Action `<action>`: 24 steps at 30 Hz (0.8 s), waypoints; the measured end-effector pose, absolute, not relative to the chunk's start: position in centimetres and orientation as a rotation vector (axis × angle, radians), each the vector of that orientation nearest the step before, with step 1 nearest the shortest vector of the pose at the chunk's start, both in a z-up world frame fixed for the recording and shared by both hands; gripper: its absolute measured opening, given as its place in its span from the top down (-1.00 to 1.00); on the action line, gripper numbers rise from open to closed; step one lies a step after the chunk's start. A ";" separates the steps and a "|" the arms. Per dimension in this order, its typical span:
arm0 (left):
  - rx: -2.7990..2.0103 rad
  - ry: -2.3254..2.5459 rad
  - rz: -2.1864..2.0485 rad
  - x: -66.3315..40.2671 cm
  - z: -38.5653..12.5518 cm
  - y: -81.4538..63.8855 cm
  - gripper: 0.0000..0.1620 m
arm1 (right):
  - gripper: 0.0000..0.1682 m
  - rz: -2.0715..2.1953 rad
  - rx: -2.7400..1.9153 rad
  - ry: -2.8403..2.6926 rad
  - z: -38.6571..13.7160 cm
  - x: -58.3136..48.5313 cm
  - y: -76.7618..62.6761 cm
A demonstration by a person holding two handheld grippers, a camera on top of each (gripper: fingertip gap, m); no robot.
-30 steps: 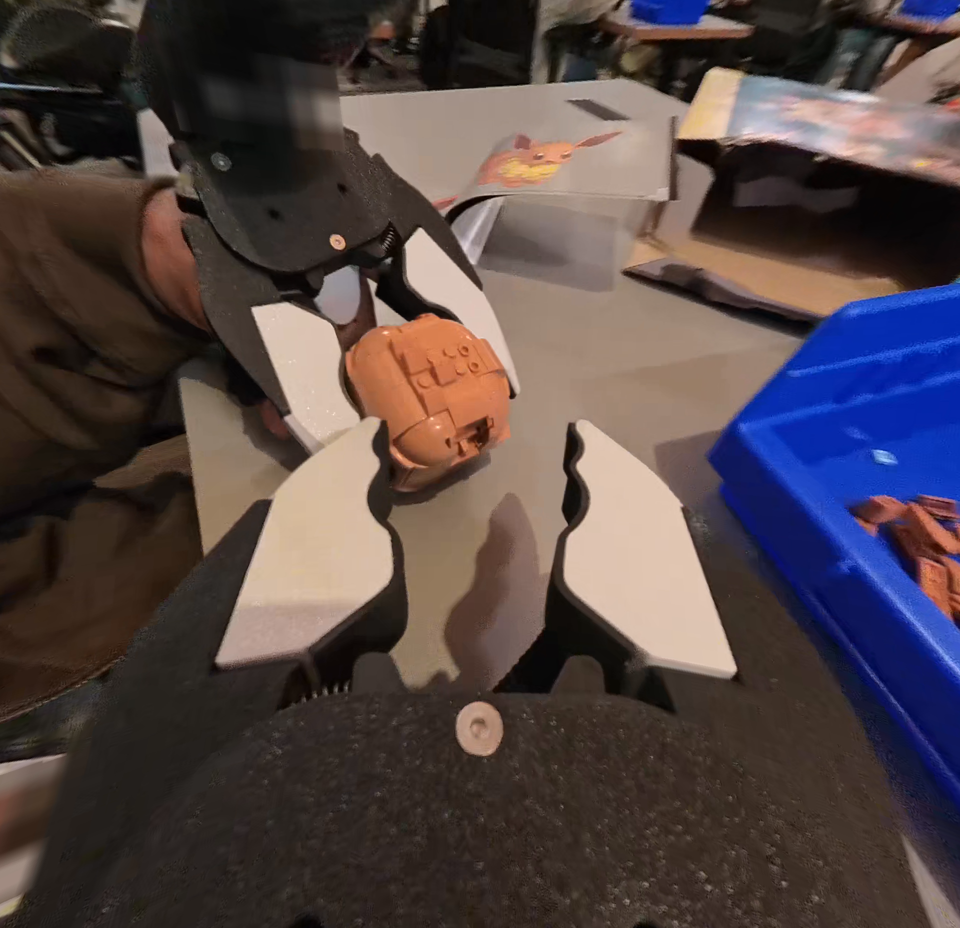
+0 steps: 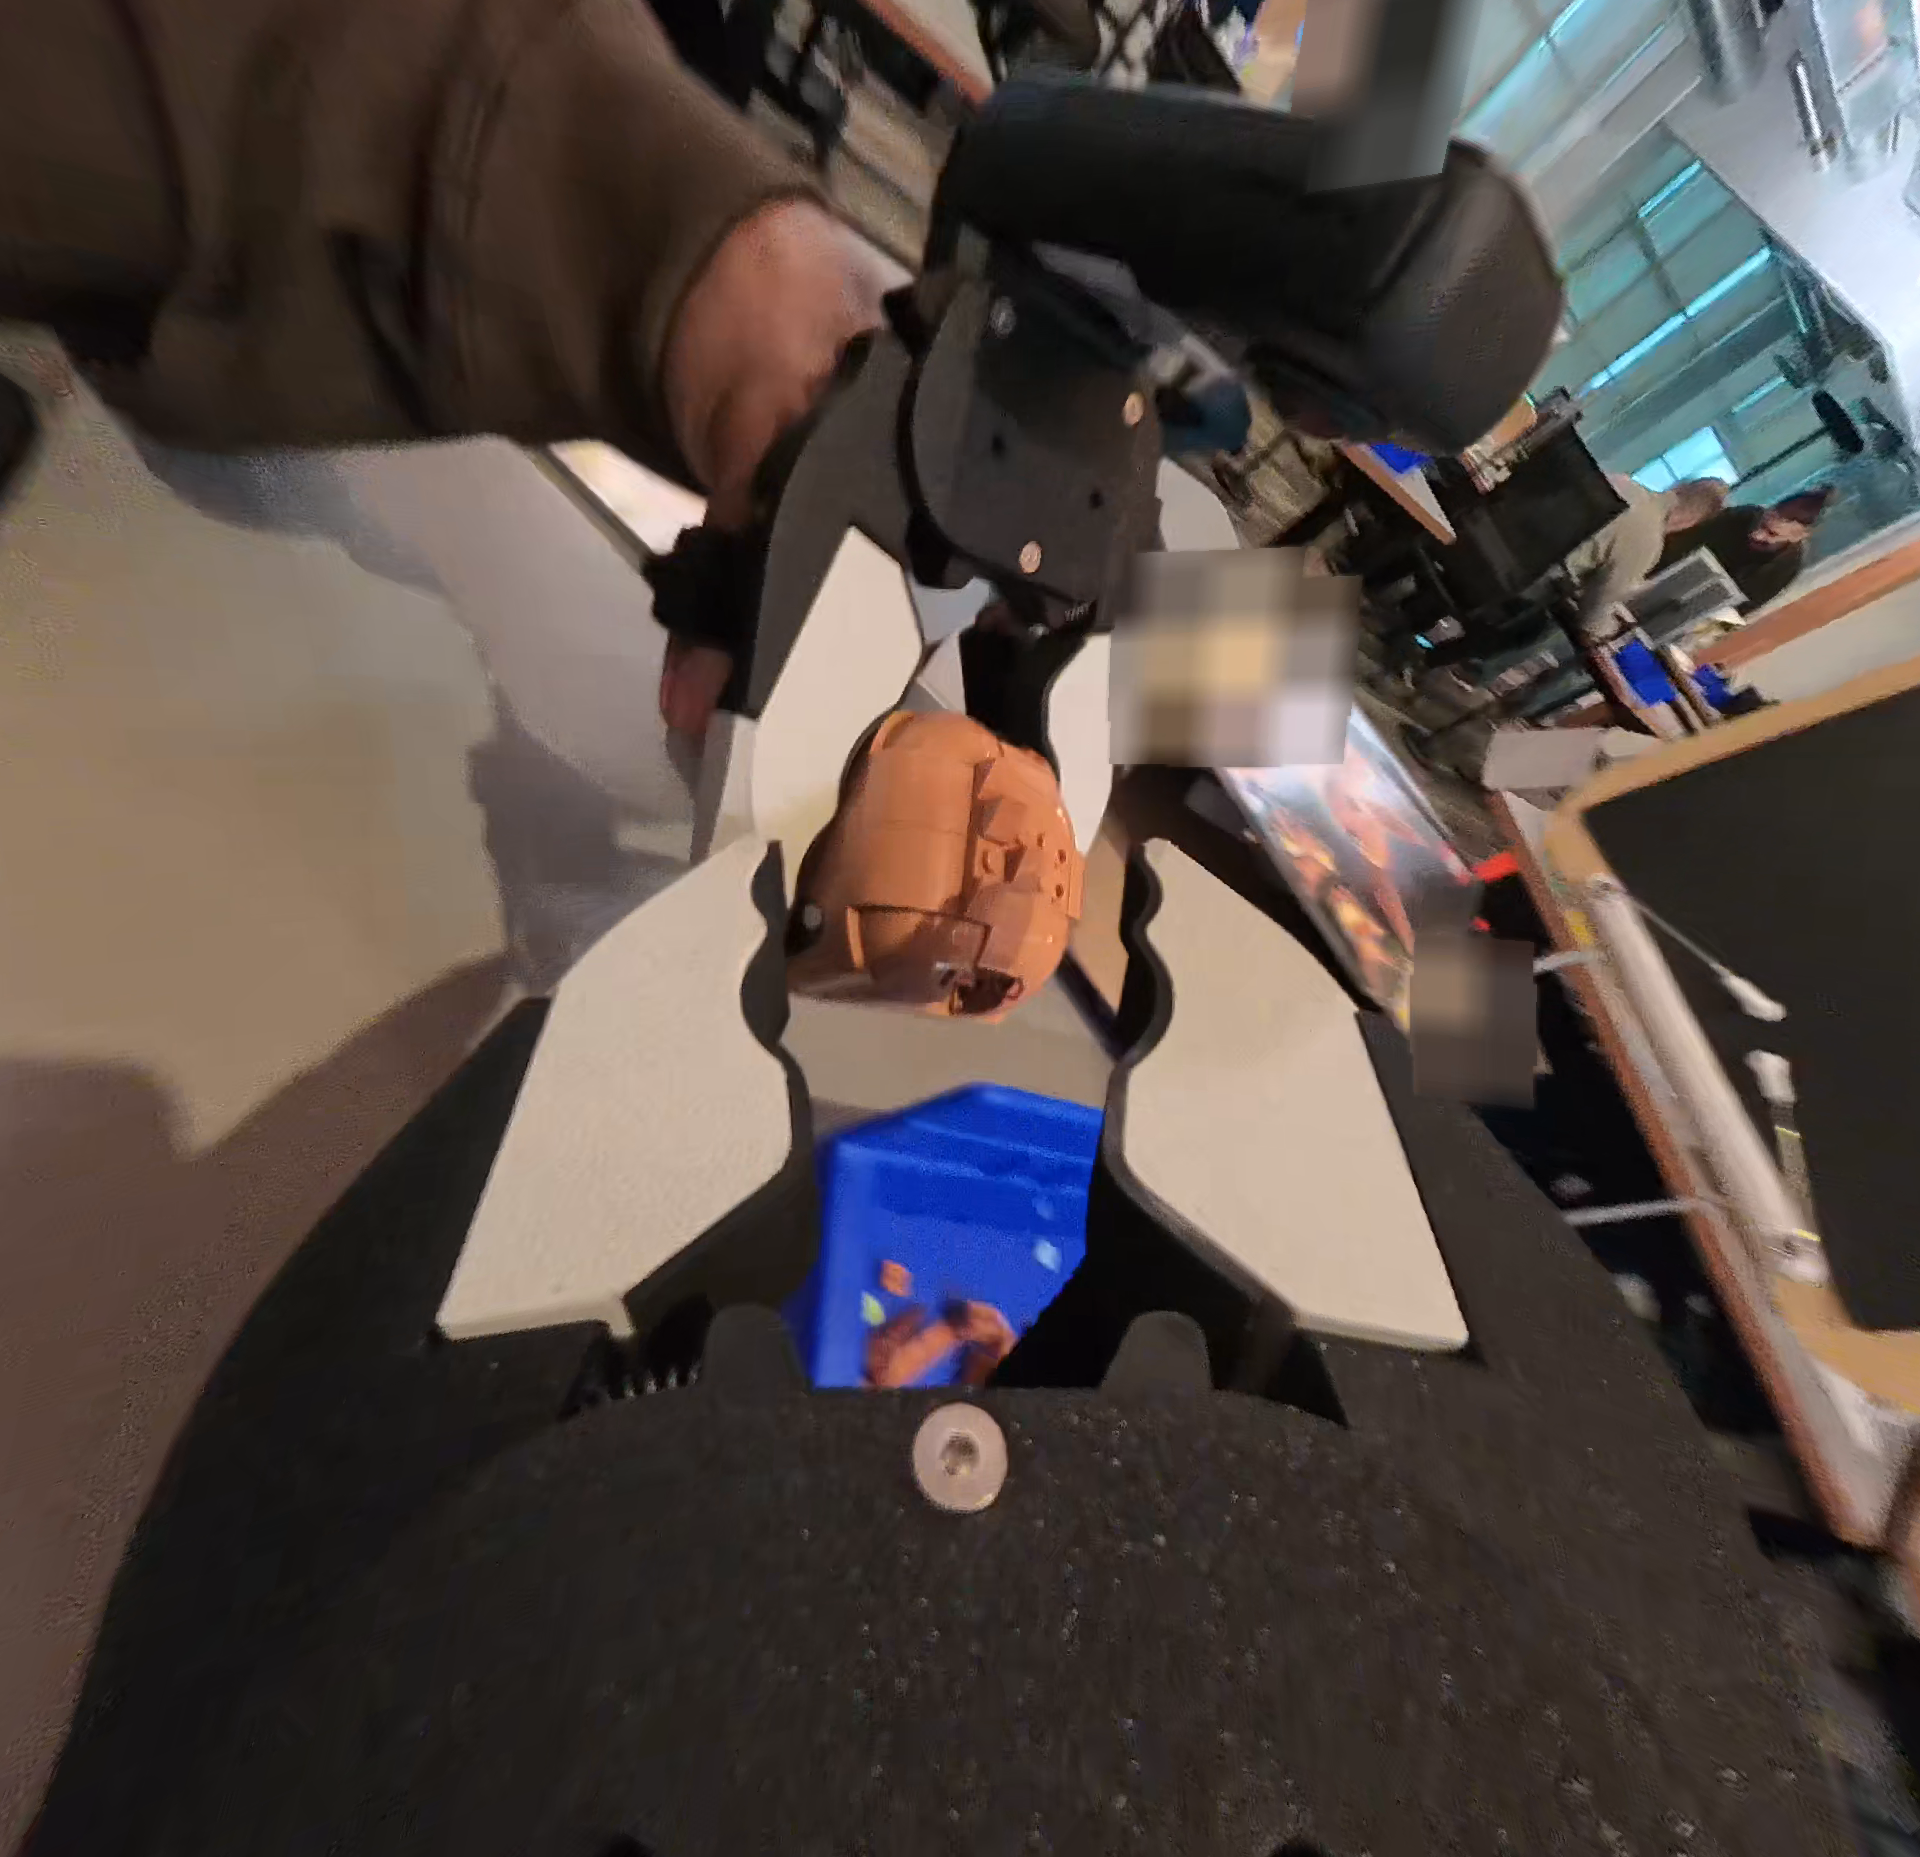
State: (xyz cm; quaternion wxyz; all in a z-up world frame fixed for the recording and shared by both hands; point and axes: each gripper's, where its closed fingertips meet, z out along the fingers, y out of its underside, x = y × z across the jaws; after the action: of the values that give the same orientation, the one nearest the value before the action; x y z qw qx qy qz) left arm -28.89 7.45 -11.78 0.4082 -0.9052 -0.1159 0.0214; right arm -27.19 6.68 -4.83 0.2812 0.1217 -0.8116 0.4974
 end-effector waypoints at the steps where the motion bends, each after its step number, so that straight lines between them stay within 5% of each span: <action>1: -2.305 -0.284 0.072 -30.0 -11.2 7.6 -0.11 | 0.27 1.268 0.332 -2.172 -4.4 -28.1 7.2; 24: -2.557 -0.079 -0.009 -35.8 -10.9 11.7 -0.11 | 0.52 0.667 0.611 -1.878 -6.1 -34.3 12.8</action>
State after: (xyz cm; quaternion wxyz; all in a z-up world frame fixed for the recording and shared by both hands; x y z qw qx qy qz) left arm -35.76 11.70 -10.90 0.2874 -0.9573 -0.0296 -0.0033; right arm -34.29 12.78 -6.12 0.5042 0.2533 -0.7781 0.2762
